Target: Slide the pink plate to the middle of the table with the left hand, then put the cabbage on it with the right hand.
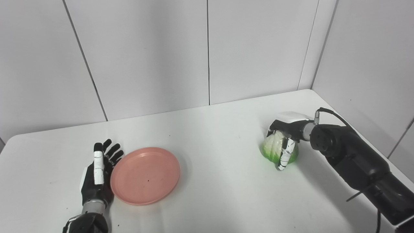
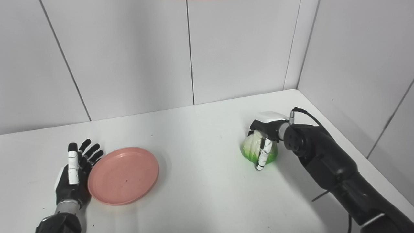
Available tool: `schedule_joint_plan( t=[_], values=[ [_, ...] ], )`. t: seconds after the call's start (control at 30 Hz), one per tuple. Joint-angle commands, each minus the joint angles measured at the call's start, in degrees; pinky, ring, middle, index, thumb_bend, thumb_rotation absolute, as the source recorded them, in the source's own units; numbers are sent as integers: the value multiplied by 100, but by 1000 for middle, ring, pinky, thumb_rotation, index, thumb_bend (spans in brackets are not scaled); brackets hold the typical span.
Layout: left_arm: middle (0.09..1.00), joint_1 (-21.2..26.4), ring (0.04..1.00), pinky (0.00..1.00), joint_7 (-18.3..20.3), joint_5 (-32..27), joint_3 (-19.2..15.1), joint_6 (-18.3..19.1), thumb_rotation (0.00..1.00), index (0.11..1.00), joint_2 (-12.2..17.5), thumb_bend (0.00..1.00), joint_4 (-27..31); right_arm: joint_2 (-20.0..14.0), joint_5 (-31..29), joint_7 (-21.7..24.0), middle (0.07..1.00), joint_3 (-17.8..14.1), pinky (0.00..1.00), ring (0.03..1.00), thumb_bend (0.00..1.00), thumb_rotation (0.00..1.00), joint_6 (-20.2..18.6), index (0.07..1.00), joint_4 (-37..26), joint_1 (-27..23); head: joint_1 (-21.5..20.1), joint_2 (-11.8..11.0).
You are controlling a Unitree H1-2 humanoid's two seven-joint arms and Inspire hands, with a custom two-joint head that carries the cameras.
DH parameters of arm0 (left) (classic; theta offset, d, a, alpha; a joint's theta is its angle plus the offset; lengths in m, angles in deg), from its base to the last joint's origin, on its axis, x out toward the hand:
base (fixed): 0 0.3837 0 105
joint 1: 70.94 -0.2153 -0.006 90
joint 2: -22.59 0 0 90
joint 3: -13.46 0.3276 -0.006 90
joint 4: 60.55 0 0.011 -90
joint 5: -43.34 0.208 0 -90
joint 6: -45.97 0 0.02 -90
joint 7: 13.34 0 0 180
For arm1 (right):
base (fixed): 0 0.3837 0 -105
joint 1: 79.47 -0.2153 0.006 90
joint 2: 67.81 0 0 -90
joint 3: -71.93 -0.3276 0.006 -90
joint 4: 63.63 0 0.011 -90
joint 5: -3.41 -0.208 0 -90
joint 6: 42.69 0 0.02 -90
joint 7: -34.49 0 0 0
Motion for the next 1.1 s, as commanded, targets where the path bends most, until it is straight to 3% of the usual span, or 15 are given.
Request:
schedule_joint_plan(
  t=[0.0, 0.13, 0.27, 0.37, 0.4, 0.63, 0.77, 0.87, 1.07],
  values=[
    [866, 110, 856, 871, 46, -62, 14, 59, 933, 885, -1, 926, 134, -151, -93, 168, 411, 71, 199, 262, 519, 0, 106, 527, 20, -20, 12, -3],
    [871, 104, 860, 888, 41, -68, 13, 69, 931, 890, -22, 925, 147, -217, -240, 298, 411, 103, 201, 267, 519, 0, 122, 527, -27, -75, 21, 1],
    [869, 110, 856, 879, 27, -64, 5, 43, 922, 883, -42, 932, 110, -270, -483, 595, 470, 105, 203, 265, 528, 0, 27, 485, -117, -213, 36, 0],
    [865, 109, 858, 884, 9, -56, 5, 60, 919, 883, -58, 940, 102, -331, -713, 903, 416, 115, 216, 273, 520, 0, 61, 523, -137, -412, 67, -8],
    [864, 108, 856, 874, 6, -54, 6, 62, 919, 881, -63, 944, 100, -351, -752, 963, 444, 128, 218, 275, 525, 0, 94, 503, -135, -460, 67, -8],
    [862, 91, 849, 878, -15, -42, 9, 63, 924, 881, -123, 939, 129, -420, -855, 1519, 421, 103, 227, 298, 523, 0, -404, 528, -454, -939, 153, -33],
    [862, 92, 847, 884, -25, -30, 13, 47, 922, 883, -168, 940, 121, -448, -945, 1690, 422, 64, 256, 313, 523, 0, -471, 524, -491, -1160, 243, -38],
    [858, 57, 840, 873, -81, 34, 40, 78, 921, 881, -210, 936, 207, -457, -1011, 1822, 421, 58, 258, 317, 523, 0, -565, 526, -556, -1327, 483, -41],
    [857, 31, 834, 848, -211, 116, 109, 114, 918, 877, -348, 934, 290, -410, -1196, 1797, 428, 61, 245, 308, 524, 0, -324, 526, -612, -1643, 934, 10]
  ],
)
